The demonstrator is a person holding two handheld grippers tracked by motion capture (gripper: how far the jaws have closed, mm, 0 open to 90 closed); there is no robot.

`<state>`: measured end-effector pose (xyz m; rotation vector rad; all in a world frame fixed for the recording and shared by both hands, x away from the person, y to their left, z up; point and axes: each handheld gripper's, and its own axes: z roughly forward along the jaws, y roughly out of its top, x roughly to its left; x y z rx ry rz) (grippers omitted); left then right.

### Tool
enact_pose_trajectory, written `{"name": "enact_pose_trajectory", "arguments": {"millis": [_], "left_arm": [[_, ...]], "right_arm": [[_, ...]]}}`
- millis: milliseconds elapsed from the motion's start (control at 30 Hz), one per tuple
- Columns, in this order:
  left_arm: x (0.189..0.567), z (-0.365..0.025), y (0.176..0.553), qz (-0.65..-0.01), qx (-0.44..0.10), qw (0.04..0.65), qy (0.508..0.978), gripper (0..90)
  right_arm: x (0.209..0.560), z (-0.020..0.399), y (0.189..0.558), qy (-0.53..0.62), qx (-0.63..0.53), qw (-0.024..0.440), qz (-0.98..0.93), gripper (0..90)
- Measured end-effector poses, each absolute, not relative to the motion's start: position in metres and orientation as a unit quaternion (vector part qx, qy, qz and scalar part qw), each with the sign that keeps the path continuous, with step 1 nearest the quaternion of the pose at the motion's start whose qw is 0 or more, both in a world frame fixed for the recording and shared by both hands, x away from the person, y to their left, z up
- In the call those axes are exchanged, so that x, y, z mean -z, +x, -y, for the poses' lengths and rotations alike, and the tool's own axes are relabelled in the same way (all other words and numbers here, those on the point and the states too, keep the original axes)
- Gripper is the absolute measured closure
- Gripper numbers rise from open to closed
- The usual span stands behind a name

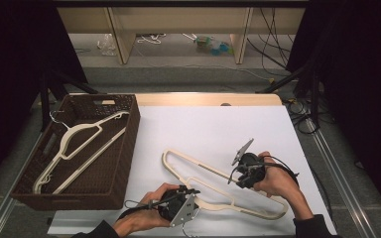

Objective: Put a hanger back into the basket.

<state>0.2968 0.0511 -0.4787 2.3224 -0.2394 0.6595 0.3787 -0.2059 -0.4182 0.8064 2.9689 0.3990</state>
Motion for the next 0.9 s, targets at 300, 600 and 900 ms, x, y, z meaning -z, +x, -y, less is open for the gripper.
{"name": "enact_pose_trajectory", "arguments": {"millis": [300,600,900], "left_arm": [[0.474,-0.048,0.289,0.143,-0.263,0.345,0.89,68.8],[0.463,-0.05,0.286,0.166,-0.275,0.356,0.877,74.7],[0.444,-0.053,0.289,0.175,-0.284,0.369,0.867,80.7]], "right_arm": [[0.425,0.208,0.38,0.247,-0.129,0.005,-0.96,79.6],[0.432,0.21,0.381,0.246,-0.127,-0.01,-0.961,79.7],[0.443,0.207,0.381,0.238,-0.121,-0.026,-0.963,79.2]]}}
